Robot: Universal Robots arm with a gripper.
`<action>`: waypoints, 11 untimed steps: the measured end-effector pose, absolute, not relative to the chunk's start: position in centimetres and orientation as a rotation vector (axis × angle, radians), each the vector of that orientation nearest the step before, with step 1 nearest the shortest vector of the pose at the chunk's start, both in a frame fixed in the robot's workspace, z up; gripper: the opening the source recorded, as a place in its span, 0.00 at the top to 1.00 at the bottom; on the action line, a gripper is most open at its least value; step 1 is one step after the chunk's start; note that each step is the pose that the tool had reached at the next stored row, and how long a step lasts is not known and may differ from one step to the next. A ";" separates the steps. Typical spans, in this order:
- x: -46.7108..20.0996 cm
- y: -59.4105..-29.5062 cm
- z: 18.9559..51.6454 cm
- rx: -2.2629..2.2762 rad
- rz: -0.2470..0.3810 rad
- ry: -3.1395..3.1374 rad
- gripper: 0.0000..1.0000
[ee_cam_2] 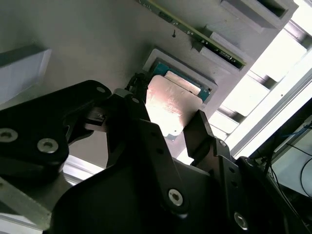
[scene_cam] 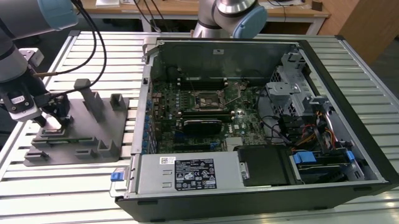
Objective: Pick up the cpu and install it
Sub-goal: 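Pick up the cpu and move it towards the insertion slot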
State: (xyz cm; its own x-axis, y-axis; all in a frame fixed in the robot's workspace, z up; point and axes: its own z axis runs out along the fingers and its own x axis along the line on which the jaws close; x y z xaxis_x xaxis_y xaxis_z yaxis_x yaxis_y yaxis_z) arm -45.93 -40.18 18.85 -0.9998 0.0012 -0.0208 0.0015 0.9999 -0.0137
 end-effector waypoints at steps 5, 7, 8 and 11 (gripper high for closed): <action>-45.9 -40.2 19.6 0.002 -0.020 3.121 0.46; -45.9 -40.2 19.9 0.002 -0.018 3.121 0.46; -45.9 -40.2 20.1 0.002 -0.018 3.121 0.46; -45.9 -40.2 20.3 0.002 -0.018 3.121 0.46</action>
